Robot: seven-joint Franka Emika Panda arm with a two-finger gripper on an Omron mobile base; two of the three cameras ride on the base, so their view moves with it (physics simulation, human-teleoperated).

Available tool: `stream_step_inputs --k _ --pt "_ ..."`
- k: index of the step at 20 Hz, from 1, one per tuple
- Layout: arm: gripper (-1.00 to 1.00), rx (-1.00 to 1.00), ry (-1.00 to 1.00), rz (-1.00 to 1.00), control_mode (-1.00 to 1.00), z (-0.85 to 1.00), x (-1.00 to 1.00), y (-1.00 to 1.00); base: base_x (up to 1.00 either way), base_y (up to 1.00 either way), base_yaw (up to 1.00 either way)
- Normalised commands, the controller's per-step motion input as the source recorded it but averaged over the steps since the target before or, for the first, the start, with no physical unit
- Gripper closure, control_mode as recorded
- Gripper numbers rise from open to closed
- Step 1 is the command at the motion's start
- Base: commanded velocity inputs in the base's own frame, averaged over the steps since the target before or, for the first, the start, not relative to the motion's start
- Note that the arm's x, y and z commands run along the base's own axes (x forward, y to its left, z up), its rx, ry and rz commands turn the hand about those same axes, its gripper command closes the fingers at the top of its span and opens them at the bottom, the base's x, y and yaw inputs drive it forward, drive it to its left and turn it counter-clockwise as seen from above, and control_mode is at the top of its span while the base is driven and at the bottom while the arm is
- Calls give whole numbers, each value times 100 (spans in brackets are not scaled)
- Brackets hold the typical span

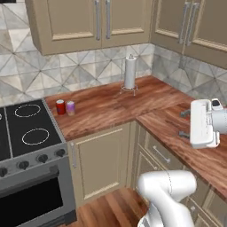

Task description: Four empty soda cans are scattered around the kitchen. Gather all the cans and cluster them next to the stove for recycling.

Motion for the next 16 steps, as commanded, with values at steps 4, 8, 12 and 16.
stream_step_inputs --k 4,8,12,16 --pt "-100 0 0 0 100 0 0 0 0 0 -45" --pt "-100 0 0 0 100 0 0 0 0 -3 -45" --pt "-100 0 0 0 100 0 0 0 0 -9 -42" --pt "-100 0 0 0 100 0 0 0 0 -14 -40"
